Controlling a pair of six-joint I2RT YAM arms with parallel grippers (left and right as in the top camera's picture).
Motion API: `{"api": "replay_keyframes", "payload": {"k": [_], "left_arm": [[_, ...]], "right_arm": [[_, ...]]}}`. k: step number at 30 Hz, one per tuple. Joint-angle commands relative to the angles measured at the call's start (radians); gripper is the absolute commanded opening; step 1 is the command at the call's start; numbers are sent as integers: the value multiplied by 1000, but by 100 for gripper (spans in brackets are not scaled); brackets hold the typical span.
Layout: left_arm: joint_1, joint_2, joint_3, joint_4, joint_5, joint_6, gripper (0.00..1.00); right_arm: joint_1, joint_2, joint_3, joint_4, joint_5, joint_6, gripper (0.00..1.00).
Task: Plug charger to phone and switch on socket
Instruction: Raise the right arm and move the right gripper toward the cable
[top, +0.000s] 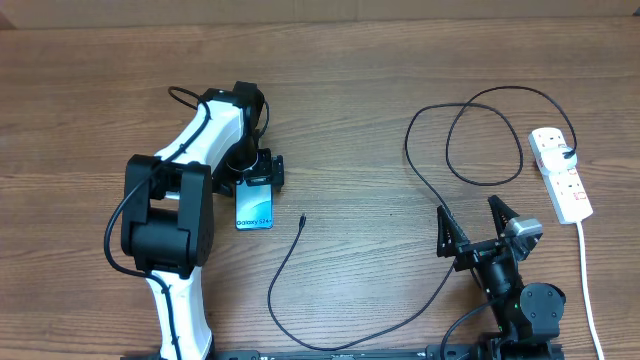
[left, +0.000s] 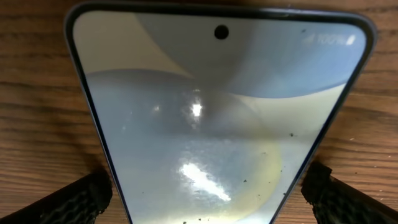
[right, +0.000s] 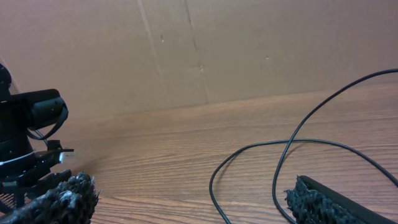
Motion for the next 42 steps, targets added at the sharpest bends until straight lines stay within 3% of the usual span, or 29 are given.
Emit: {"api": "replay_keyframes", "payload": {"k": [1,6,9,12,18,23,29,39,42], "left_arm": [[-2,30,-50,15,-11,28,100],[-2,30,-50,21,-11,30,100],[-2,30,-50,20,-7,30,100],[-2,30,-50,19,0,30,100],[-2,30,-50,24,0,30,100],[-2,30,-50,25,0,30,100],[-2,30,-50,22,0,30,100],[-2,30,-74,51,-5,31,100],[-2,30,-110,81,-5,31,97]], "right_arm": [[-7,-8,-10,5,10,-5,100],[-7,-9,-10,46,5,16,100],[-7,-8,-9,81,-138,41,100],[-7,-7,27,53,-165,137,100],[-8,62,332,-215,-181,97,100],[-8,268,629,-418,-174,-1,100],[-8,618,911,-603,-203,-8,100],[-8,1022,953,-659,-461,78,100],[0,1133,953,-718,-470,52,94]]}}
